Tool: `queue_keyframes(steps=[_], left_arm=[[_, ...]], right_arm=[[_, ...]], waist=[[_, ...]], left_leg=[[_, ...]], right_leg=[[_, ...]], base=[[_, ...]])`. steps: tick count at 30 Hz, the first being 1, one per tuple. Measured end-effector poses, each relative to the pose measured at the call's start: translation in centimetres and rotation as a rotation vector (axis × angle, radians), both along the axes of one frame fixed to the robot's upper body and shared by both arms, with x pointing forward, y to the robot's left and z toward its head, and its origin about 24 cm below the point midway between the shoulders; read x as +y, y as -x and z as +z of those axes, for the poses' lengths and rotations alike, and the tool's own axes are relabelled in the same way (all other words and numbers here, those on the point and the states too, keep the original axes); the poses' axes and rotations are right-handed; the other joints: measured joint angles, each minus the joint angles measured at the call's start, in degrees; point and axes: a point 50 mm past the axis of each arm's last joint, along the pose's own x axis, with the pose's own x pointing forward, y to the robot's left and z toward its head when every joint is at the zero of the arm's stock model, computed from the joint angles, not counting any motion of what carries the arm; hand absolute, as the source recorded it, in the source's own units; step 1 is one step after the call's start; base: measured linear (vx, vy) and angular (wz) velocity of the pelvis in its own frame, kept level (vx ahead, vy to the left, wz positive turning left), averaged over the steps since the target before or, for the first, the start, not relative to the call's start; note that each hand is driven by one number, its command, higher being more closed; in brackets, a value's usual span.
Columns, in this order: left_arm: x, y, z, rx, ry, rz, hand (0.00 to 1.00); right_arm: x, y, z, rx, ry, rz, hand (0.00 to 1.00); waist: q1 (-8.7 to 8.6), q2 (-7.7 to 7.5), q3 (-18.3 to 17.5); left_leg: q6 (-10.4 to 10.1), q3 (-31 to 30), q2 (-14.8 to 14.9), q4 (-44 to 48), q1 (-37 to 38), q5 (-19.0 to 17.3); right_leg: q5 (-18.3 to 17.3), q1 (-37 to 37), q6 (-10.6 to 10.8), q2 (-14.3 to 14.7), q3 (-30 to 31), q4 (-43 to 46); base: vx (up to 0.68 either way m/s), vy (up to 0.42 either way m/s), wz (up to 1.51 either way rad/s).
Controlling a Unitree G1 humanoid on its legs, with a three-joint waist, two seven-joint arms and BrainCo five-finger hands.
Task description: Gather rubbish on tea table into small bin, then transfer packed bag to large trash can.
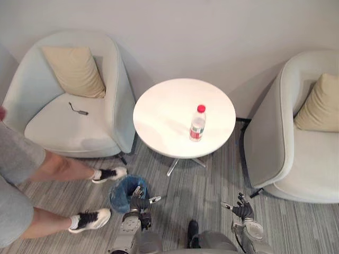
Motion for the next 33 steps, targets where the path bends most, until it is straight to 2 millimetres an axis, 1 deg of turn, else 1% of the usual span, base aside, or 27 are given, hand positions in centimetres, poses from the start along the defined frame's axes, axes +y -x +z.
queue_keyframes(steps=[1,2,3,4,5,6,7,8,10,11,12,14,15,16,17,18,19,20,21,22,23,24,25,26,28,31,33], left_arm=[[0.1,0.1,0.0,0.003,0.000,0.005,0.00],[0.1,0.2,-0.1,0.006,0.000,0.007,0.00],[0.1,0.3,-0.1,0.008,0.001,0.008,0.00],[-0.1,0.2,-0.1,0.007,0.006,0.008,0.00],[-0.3,0.2,-0.1,0.006,0.012,0.009,0.00],[-0.4,0.3,-0.2,0.014,0.017,0.010,0.00],[-0.2,0.3,-0.2,0.013,0.011,0.011,0.00],[-0.2,0.3,-0.3,0.013,0.009,0.011,0.00],[0.1,0.6,-0.5,0.026,0.002,0.013,0.00],[0.3,0.8,-0.6,0.037,-0.004,0.014,0.00],[0.6,1.1,-0.8,0.049,-0.011,0.015,0.00],[0.9,1.4,-0.9,0.058,-0.019,0.016,0.00],[1.0,1.4,-1.0,0.060,-0.024,0.016,0.00],[1.3,1.6,-1.0,0.065,-0.029,0.016,0.00],[1.3,1.6,-1.0,0.066,-0.031,0.015,0.00],[1.3,1.7,-1.0,0.067,-0.031,0.015,0.00],[1.4,1.4,-0.9,0.060,-0.036,0.011,0.00],[1.4,1.2,-0.8,0.052,-0.041,0.001,0.00],[1.4,1.0,-0.7,0.047,-0.044,-0.006,0.00],[1.7,0.7,-0.5,0.039,-0.054,-0.009,0.00],[2.1,0.6,-0.4,0.032,-0.068,-0.012,0.00],[2.5,0.7,-0.4,0.034,-0.079,-0.011,0.00],[2.2,0.8,-0.6,0.040,-0.071,-0.011,0.00],[1.7,1.1,-0.8,0.049,-0.055,-0.007,0.00],[1.4,1.6,-1.0,0.060,-0.043,-0.004,0.00],[1.3,1.6,-1.0,0.062,-0.039,-0.003,0.00],[1.2,1.6,-1.0,0.061,-0.039,-0.004,0.00]], right_arm=[[0.0,-0.4,0.2,-0.010,-0.001,0.002,0.00],[0.0,-0.7,0.3,-0.018,-0.001,0.001,0.00],[0.0,-0.7,0.3,-0.019,-0.001,-0.001,0.00],[-0.2,-0.7,0.4,-0.021,0.006,-0.001,0.00],[-0.5,-0.7,0.4,-0.019,0.015,0.000,0.00],[-0.7,-0.5,0.2,-0.004,0.018,0.000,0.00],[-0.5,-0.2,0.1,0.006,0.013,0.004,0.00],[-0.4,0.0,0.0,0.011,0.012,0.004,0.00],[-0.4,0.6,-0.3,0.026,0.013,0.004,0.00],[-0.4,0.5,-0.3,0.025,0.012,0.006,0.00],[-0.4,0.4,-0.2,0.022,0.013,0.007,0.00],[-0.3,0.2,-0.1,0.018,0.018,0.015,0.00],[-0.2,0.0,-0.1,0.016,0.021,0.028,0.00],[0.2,-0.3,0.0,0.010,0.024,0.054,0.00],[0.5,-0.5,0.1,0.004,0.022,0.062,0.00],[0.5,-0.5,0.1,0.003,0.020,0.062,0.00],[0.8,-0.6,0.1,-0.001,0.012,0.061,0.00],[1.1,-0.4,0.0,0.000,0.004,0.060,0.00],[1.2,-0.4,0.0,0.000,0.002,0.061,0.00],[1.2,-0.5,0.1,-0.005,0.005,0.063,0.00],[1.1,-0.8,0.5,-0.025,0.009,0.064,0.00],[1.0,-0.8,0.6,-0.034,0.013,0.063,0.00],[0.7,-1.1,0.9,-0.050,0.030,0.068,0.00],[0.1,-1.3,1.2,-0.061,0.051,0.073,0.00],[0.0,-1.6,1.4,-0.072,0.069,0.088,0.00],[0.2,-1.5,1.7,-0.086,0.075,0.093,0.00],[0.1,-1.4,1.9,-0.096,0.078,0.091,0.00]], waist=[[0.12,0.00,0.1],[0.20,-0.08,0.3],[0.27,-0.08,0.2],[0.23,0.68,0.1],[0.23,1.66,0.1],[0.39,2.73,0.5],[0.64,1.81,0.0],[0.81,1.47,-0.1],[1.95,0.44,-0.7],[1.96,0.18,-0.8],[2.07,0.01,-0.9],[2.08,-0.30,-1.0],[1.91,-0.60,-1.2],[1.78,-1.09,-1.2],[1.47,-1.17,-1.2],[1.47,-1.20,-1.2],[1.36,-1.39,-1.0],[0.90,-1.44,-1.1],[0.99,-1.74,-1.2],[1.03,-1.90,-1.1],[1.16,-4.34,-1.5],[1.29,-4.96,-1.5],[1.15,-4.02,-1.7],[1.29,-3.03,-1.8],[1.29,-2.16,-2.1],[1.37,-2.04,-2.2],[1.20,-2.04,-2.2]], left_leg=[[0.3,0.8,-0.7,-5.7,-1.8,-0.7],[-0.2,0.9,-2.2,-13.0,-2.7,-0.9],[-0.5,0.8,-3.1,-17.9,-2.4,-0.6],[-2.4,0.7,-4.1,-28.0,-1.7,2.5],[-2.5,0.6,-4.3,-31.5,-1.3,6.0],[1.0,0.1,-4.2,-33.4,-0.4,8.9],[1.1,0.6,-5.2,-35.2,1.0,8.9],[1.2,0.7,-5.7,-36.1,1.4,9.0],[1.9,2.6,-7.2,-39.7,3.3,9.1],[2.1,3.1,-7.8,-40.8,4.1,9.1],[2.3,3.9,-8.5,-41.9,5.3,8.7],[3.3,4.6,-9.3,-42.0,6.0,7.9],[3.6,5.0,-9.9,-41.9,6.3,7.4],[3.9,5.5,-10.5,-41.3,6.9,6.8],[4.1,5.5,-10.6,-40.9,7.6,6.5],[4.1,5.4,-10.6,-41.0,7.9,6.4],[4.3,4.5,-10.3,-41.3,9.1,6.3],[4.6,3.1,-9.6,-41.2,9.9,6.1],[4.6,2.5,-9.5,-41.3,10.2,6.1],[4.5,1.3,-9.6,-41.3,10.0,6.1],[4.2,0.3,-11.0,-41.0,10.0,6.0],[3.8,-0.3,-11.8,-40.8,9.8,5.7],[3.2,-1.6,-11.3,-40.6,9.1,5.9],[3.1,-2.1,-10.7,-41.1,8.9,6.0],[2.6,-2.8,-9.8,-41.9,8.7,6.3],[2.2,-3.2,-9.3,-42.7,9.1,6.6],[2.0,-3.3,-9.4,-43.3,9.6,6.8]], right_leg=[[-0.1,1.0,0.1,-0.3,0.2,-0.5],[-0.3,1.5,0.5,-1.0,0.7,-0.8],[-0.5,1.6,0.9,-1.4,1.0,-0.8],[-1.0,1.7,1.8,-1.6,1.5,-0.8],[-1.4,2.0,2.5,-1.0,1.7,-0.8],[-2.1,2.5,3.5,-0.4,2.6,-0.6],[-2.7,2.9,4.4,-1.6,3.2,-0.3],[-3.1,3.0,5.0,-2.1,3.3,-0.2],[-4.0,2.3,6.3,-3.8,4.8,0.6],[-4.6,2.2,6.9,-4.1,5.3,0.9],[-5.8,1.9,7.5,-5.0,6.1,2.1],[-8.0,0.5,8.2,-6.0,6.8,5.1],[-9.4,-0.5,8.8,-7.0,7.3,7.6],[-11.0,-1.4,10.6,-7.8,8.4,12.0],[-11.3,-2.5,11.1,-7.8,9.1,15.9],[-11.3,-2.8,11.1,-7.8,9.2,16.7],[-10.9,-4.1,11.8,-7.5,9.3,22.1],[-12.5,-5.5,11.1,-7.3,9.8,24.4],[-13.2,-5.9,10.4,-7.0,10.3,24.0],[-13.1,-6.9,10.3,-6.5,12.4,21.7],[-8.9,-7.3,10.4,-6.9,14.6,16.2],[-9.0,-7.5,9.4,-7.6,14.5,15.6],[-8.5,-7.1,9.2,-7.5,13.9,14.3],[-7.7,-6.4,9.1,-6.9,13.5,12.2],[-6.2,-5.1,8.6,-6.0,12.6,9.0],[-3.9,-2.5,8.2,-5.0,12.3,4.7],[-3.4,-1.7,8.3,-5.0,12.2,3.6]], base=[[0.26,0.006,-0.09],[0.21,0.051,-0.14],[0.23,0.091,-0.17],[0.13,0.081,-0.13],[0.16,0.135,-0.13],[0.15,0.146,-0.14],[0.15,0.130,-0.09],[0.14,0.093,-0.07],[0.14,0.096,-0.21],[0.15,0.097,-0.33],[0.13,0.081,-0.25],[0.09,0.059,-0.17],[0.15,0.065,-0.17],[0.19,0.066,-0.11],[0.17,0.057,-0.06],[0.16,0.030,0.15],[0.15,0.001,0.38],[0.17,-0.009,0.47],[0.11,-0.049,0.62],[0.10,-0.067,0.59],[0.09,-0.072,0.56],[0.09,-0.107,0.48],[0.08,-0.110,0.29],[0.06,-0.106,0.23],[0.04,-0.065,0.09],[0.03,-0.029,0.02],[0.00,0.002,0.02]])
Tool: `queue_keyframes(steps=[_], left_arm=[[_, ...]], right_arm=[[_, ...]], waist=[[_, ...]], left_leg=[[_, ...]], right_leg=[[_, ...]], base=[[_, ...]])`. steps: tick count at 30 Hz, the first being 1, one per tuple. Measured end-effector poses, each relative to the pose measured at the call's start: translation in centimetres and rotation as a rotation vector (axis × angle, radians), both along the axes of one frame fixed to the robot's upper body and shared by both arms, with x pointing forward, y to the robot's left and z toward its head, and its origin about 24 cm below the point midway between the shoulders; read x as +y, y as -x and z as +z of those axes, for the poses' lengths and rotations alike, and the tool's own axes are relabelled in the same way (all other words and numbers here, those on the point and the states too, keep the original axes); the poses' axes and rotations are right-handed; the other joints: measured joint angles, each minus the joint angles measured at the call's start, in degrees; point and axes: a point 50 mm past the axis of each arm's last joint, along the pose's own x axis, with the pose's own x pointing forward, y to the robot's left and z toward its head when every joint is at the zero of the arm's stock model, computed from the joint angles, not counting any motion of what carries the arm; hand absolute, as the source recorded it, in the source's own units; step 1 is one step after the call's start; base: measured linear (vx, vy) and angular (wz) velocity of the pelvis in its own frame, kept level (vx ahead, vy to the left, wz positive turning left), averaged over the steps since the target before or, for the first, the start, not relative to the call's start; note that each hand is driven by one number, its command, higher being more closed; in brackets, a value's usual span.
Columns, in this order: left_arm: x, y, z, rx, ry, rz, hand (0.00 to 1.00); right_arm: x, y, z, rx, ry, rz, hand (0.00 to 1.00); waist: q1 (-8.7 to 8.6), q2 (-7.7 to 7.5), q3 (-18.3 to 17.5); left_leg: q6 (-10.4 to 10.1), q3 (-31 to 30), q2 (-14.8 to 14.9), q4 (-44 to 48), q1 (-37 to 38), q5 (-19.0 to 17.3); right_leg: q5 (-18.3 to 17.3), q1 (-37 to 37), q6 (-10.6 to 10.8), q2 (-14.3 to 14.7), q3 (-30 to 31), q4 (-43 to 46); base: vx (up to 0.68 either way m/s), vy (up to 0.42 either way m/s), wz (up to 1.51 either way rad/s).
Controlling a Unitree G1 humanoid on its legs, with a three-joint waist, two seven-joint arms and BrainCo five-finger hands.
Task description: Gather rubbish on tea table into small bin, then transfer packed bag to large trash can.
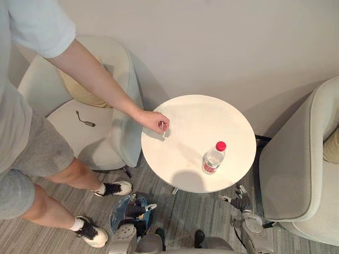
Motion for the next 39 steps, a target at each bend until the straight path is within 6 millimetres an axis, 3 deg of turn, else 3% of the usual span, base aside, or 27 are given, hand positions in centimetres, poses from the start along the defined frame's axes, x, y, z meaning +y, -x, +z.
queue_keyframes(steps=[12,30,39], left_arm=[[-0.2,0.8,-0.4,0.026,0.000,-0.012,0.00],[-0.4,2.8,-1.3,0.088,0.013,-0.054,0.00],[-0.5,2.9,-1.3,0.089,0.024,-0.065,0.00]], right_arm=[[0.1,-1.1,2.1,-0.105,0.067,0.048,0.00],[0.5,-4.0,4.4,-0.215,0.096,0.104,0.00],[1.0,-5.7,5.5,-0.267,0.074,0.111,0.00]], waist=[[0.13,-0.02,-0.4],[0.23,0.23,-1.5],[0.34,0.26,-1.5]], left_leg=[[0.5,-2.1,-1.3,-2.9,1.0,1.9],[0.1,-4.1,-1.5,-6.6,1.9,4.1],[0.1,-4.4,-1.7,-6.8,1.8,4.1]], right_leg=[[2.9,3.2,0.8,-1.0,-1.8,-5.9],[3.7,4.0,0.5,-0.7,-3.9,-8.1],[3.7,4.2,0.5,-0.8,-4.2,-8.7]], base=[[-0.02,0.008,0.09],[-0.02,-0.012,0.05],[0.00,0.000,0.00]])
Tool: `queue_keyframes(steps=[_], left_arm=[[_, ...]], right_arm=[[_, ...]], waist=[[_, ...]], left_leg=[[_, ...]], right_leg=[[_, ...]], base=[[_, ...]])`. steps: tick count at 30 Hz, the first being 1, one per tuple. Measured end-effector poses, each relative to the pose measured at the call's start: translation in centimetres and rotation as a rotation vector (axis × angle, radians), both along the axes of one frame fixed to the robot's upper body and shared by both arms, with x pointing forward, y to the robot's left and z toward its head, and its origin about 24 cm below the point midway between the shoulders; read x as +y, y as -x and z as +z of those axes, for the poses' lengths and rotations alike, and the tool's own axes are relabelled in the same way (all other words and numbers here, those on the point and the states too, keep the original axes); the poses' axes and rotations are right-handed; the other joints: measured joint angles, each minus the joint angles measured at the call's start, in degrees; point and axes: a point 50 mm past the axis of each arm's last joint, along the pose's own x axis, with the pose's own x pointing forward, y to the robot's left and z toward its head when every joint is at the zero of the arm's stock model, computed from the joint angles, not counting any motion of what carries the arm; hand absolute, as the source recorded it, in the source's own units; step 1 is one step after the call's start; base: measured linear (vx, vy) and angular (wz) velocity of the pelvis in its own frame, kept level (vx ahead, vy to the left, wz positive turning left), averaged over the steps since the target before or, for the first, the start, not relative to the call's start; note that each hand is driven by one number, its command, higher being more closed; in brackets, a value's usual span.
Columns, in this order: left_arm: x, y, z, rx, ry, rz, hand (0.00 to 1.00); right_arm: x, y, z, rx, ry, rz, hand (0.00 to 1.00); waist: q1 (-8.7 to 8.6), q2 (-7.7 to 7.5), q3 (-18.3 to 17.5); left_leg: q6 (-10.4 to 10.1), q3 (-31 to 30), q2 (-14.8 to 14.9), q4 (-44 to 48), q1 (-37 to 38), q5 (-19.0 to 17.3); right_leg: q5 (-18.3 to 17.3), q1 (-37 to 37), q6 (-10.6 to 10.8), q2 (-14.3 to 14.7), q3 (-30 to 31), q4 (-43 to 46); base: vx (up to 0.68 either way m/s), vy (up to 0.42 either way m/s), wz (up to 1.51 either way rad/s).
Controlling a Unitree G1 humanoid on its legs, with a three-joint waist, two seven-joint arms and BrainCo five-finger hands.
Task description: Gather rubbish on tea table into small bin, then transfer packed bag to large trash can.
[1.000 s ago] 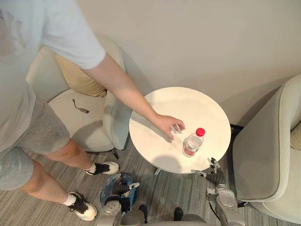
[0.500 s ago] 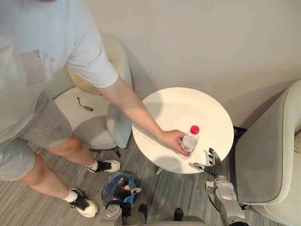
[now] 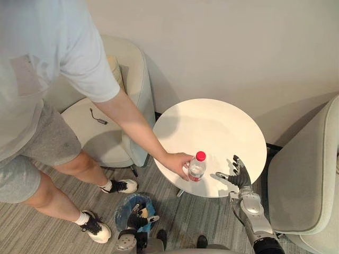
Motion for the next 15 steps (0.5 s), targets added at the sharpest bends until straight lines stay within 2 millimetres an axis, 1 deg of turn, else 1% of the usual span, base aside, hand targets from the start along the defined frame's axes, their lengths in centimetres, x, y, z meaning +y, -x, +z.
queue_keyframes(steps=[9,12,15], left_arm=[[-0.05,0.00,0.00,0.000,0.003,-0.003,0.00],[-0.22,-0.04,0.01,-0.002,0.011,-0.018,0.00],[-0.29,0.04,-0.02,0.000,0.014,-0.021,0.00]], right_arm=[[0.60,-0.24,0.06,-0.003,-0.011,0.026,0.00],[0.57,-0.30,0.12,-0.005,-0.009,0.028,0.00],[0.56,-0.30,0.12,-0.004,-0.007,0.030,0.00]], waist=[[0.02,0.00,0.0],[-0.01,0.00,0.0],[-0.01,0.00,0.0]], left_leg=[[0.1,-0.1,0.0,-0.2,0.0,0.1],[0.1,-0.3,0.0,-1.9,0.3,1.3],[0.1,-0.3,0.0,-2.0,0.6,1.5]], right_leg=[[0.0,0.1,0.0,0.0,-0.1,-0.1],[0.3,0.0,-0.1,0.0,-0.3,-0.1],[0.4,0.2,-0.1,0.0,-0.3,-0.1]], base=[[0.00,0.000,0.00],[-0.01,-0.008,0.04],[-0.04,-0.007,0.01]])
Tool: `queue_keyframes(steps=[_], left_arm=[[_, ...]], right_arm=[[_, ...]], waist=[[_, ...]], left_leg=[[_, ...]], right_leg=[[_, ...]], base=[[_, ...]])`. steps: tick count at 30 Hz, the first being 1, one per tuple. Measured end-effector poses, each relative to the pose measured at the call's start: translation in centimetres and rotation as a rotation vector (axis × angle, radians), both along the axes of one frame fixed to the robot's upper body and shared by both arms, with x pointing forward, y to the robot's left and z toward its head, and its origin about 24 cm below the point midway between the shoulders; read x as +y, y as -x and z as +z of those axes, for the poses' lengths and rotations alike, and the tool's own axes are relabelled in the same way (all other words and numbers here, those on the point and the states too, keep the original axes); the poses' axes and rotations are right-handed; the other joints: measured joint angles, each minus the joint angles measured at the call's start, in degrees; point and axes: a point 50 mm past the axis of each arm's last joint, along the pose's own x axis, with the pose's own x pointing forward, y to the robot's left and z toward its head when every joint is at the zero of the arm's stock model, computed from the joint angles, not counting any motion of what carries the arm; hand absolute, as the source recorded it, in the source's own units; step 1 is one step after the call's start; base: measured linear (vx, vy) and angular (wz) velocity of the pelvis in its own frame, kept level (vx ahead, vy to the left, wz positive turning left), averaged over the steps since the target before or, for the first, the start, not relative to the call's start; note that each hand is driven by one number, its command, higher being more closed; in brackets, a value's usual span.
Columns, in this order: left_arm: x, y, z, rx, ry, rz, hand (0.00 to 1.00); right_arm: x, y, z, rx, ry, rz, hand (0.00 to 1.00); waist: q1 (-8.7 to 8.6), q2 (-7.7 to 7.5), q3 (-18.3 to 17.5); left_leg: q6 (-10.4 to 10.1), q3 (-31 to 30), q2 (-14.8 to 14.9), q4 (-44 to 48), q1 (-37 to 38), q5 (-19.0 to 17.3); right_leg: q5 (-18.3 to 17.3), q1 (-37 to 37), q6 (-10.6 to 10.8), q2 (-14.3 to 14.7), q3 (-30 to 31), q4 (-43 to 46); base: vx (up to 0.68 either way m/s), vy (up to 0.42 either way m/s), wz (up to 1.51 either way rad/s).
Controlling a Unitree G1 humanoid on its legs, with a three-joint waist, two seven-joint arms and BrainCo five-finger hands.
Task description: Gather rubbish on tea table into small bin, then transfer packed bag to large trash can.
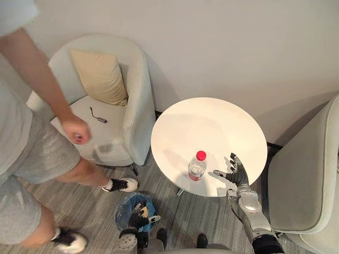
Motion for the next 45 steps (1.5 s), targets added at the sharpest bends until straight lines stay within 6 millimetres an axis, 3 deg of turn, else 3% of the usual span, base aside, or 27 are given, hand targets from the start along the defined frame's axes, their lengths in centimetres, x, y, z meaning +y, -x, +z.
queue_keyframes(steps=[15,30,35,45], left_arm=[[0.0,0.2,-0.1,0.004,-0.007,-0.011,0.00],[0.1,0.5,-0.1,0.004,-0.010,-0.010,0.00],[0.1,0.4,0.0,-0.003,-0.010,-0.010,0.00],[0.1,0.5,0.0,-0.001,-0.011,-0.006,0.00]], right_arm=[[0.4,-0.2,0.4,-0.023,0.038,0.047,0.00],[2.7,-0.1,0.1,-0.010,0.045,0.173,0.00],[3.0,-0.1,0.1,-0.009,0.043,0.188,0.00],[4.3,-1.3,1.1,-0.052,0.046,0.231,0.00]], waist=[[-0.03,0.02,0.0],[0.20,0.49,-0.1],[1.53,0.52,-0.1],[1.87,1.13,0.4]], left_leg=[[-0.3,-0.2,0.2,-1.6,1.2,0.8],[-0.3,-2.8,-0.3,-1.2,0.3,0.8],[-0.3,-3.4,-0.5,-0.9,-0.6,0.8],[-0.3,-4.2,-0.8,0.6,-2.9,0.8]], right_leg=[[0.0,0.5,0.1,0.1,-0.1,-0.2],[-0.6,0.7,0.8,-0.3,-2.6,-0.2],[-0.7,0.5,0.7,-0.4,-3.1,-0.2],[-0.7,-1.0,0.8,-0.6,-3.7,0.5]], base=[[-0.02,-0.005,0.00],[-0.02,-0.011,0.08],[0.01,-0.009,0.07],[-0.03,-0.006,0.04]])
